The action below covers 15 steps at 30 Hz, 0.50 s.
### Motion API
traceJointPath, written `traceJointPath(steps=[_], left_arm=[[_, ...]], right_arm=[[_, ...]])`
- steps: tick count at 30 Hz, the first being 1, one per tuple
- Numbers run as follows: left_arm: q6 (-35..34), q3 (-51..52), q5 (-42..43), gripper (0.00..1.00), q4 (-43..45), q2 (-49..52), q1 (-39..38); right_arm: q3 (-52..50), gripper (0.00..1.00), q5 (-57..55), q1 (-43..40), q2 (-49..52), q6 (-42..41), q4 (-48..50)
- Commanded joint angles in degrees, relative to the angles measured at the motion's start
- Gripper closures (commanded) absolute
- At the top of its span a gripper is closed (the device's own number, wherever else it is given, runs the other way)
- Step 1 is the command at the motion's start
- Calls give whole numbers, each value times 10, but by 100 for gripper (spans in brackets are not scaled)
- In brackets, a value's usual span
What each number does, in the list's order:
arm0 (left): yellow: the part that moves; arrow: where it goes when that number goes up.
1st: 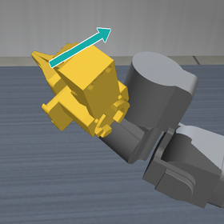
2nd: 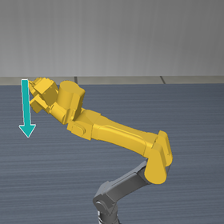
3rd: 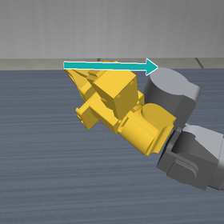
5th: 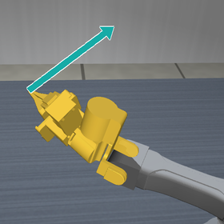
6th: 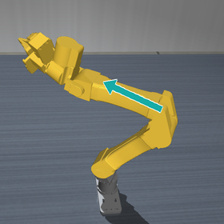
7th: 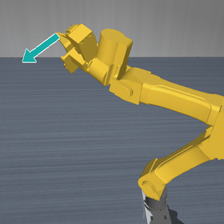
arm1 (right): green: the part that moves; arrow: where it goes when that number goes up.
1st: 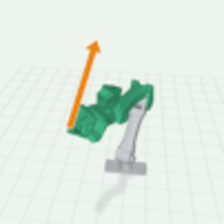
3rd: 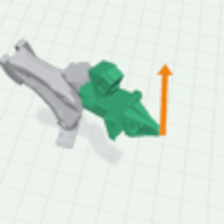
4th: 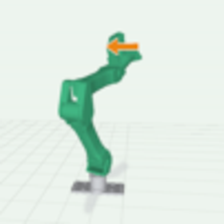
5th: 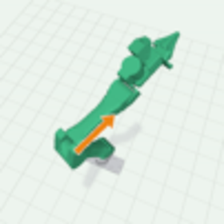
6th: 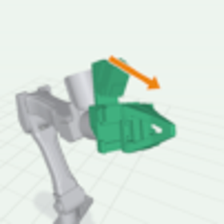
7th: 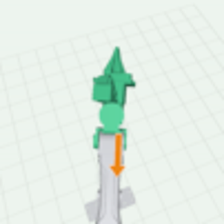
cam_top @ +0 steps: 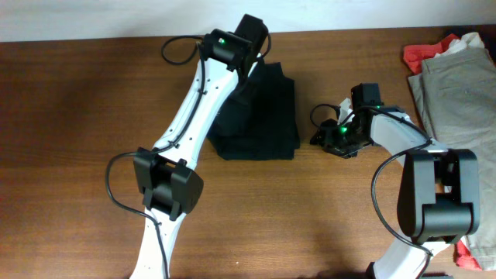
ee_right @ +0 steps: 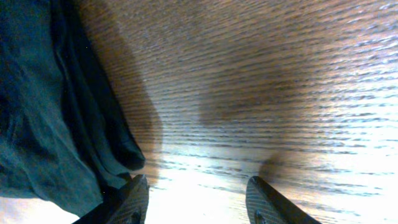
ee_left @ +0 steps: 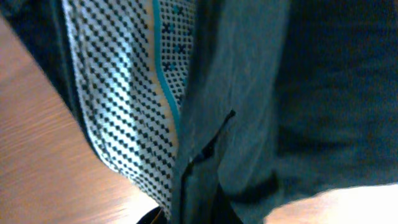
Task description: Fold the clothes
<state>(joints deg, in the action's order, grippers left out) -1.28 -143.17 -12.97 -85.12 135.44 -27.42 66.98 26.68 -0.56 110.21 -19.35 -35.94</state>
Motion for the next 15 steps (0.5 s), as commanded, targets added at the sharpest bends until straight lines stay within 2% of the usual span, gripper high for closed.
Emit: traceJointPath(steps=[1,7,11,15], left_arm=[[4,-9,-114,99,-18,-5,28],[-20,-53,-167,100,-43,-5,55],[-26,-85,-275,98,-48,-5,60],[-26,-87,-272,98,-65,-5,91]], right_arm=[[12,45,-2,3,6,20,-7],[12,44,-4,3,6,25,-8],[11,44,-12,3,6,27,-16],[11,43,-21,3,6,29,-22]])
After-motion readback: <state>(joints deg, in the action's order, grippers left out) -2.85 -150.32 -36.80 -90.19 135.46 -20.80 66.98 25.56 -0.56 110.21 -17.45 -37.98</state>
